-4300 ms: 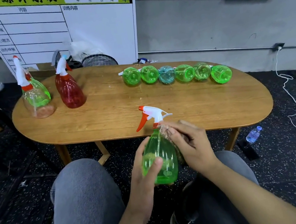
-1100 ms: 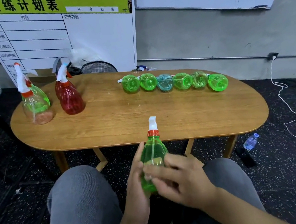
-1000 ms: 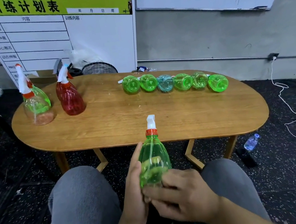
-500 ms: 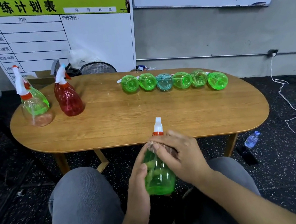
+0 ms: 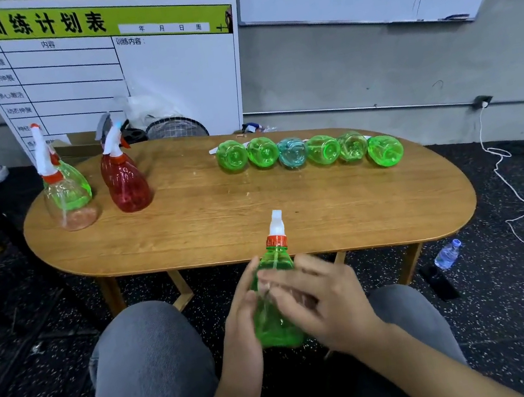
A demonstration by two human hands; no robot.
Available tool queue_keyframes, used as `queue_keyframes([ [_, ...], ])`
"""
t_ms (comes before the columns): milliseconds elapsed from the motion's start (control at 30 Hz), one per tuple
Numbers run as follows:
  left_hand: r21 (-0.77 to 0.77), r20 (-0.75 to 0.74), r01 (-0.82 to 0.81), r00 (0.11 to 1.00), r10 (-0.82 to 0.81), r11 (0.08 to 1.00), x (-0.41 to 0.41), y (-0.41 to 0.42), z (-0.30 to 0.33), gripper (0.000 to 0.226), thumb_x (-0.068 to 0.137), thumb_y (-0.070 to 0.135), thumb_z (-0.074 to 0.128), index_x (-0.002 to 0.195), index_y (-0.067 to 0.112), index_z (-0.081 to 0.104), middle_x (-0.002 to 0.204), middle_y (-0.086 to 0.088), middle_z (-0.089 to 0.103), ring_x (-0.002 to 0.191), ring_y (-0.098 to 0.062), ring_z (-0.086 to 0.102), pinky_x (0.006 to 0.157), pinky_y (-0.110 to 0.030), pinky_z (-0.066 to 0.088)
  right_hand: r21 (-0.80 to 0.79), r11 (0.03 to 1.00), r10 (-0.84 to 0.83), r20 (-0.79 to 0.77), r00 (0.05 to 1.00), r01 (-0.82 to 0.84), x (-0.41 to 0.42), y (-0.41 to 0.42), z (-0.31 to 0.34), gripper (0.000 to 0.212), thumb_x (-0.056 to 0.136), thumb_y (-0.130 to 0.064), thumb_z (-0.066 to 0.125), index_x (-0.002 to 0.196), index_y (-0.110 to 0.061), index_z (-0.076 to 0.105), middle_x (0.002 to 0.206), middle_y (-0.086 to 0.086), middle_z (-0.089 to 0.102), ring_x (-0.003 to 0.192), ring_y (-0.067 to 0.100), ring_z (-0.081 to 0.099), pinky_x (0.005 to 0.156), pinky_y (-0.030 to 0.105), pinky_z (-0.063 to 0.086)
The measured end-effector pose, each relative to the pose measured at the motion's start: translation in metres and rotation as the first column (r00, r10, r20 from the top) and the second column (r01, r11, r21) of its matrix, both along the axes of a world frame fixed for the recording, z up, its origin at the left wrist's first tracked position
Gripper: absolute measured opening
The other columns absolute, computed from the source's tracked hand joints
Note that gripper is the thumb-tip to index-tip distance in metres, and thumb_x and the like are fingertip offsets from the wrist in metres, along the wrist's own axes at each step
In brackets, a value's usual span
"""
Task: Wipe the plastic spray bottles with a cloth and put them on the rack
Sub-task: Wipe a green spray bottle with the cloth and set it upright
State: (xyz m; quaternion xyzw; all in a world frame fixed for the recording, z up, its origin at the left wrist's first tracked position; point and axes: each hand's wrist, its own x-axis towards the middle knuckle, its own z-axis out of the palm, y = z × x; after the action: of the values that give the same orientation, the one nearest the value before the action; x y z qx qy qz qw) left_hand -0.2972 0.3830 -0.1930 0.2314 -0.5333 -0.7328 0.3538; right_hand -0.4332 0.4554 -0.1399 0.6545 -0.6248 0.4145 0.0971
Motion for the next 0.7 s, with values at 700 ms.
queue_keyframes([
  [700,0.056,0.011,-0.025,1.000,0.024,0.998,0.006,0.000,0.008,0.078,0.086,0.075,0.065,0.154,0.039,0.048,0.133,-0.010,0.073,0.118,-0.031,0.073,0.093,-0.039,0.060,-0.003,0.980,0.196,-0.193,0.961,-0.200,0.015,0.025,-0.029,0.020,0.097,-0.022,0.075,0.116,-0.020,0.079,0.091,-0.007,0.059,0.074,0.003,0.056,0.065,0.018,0.051],
])
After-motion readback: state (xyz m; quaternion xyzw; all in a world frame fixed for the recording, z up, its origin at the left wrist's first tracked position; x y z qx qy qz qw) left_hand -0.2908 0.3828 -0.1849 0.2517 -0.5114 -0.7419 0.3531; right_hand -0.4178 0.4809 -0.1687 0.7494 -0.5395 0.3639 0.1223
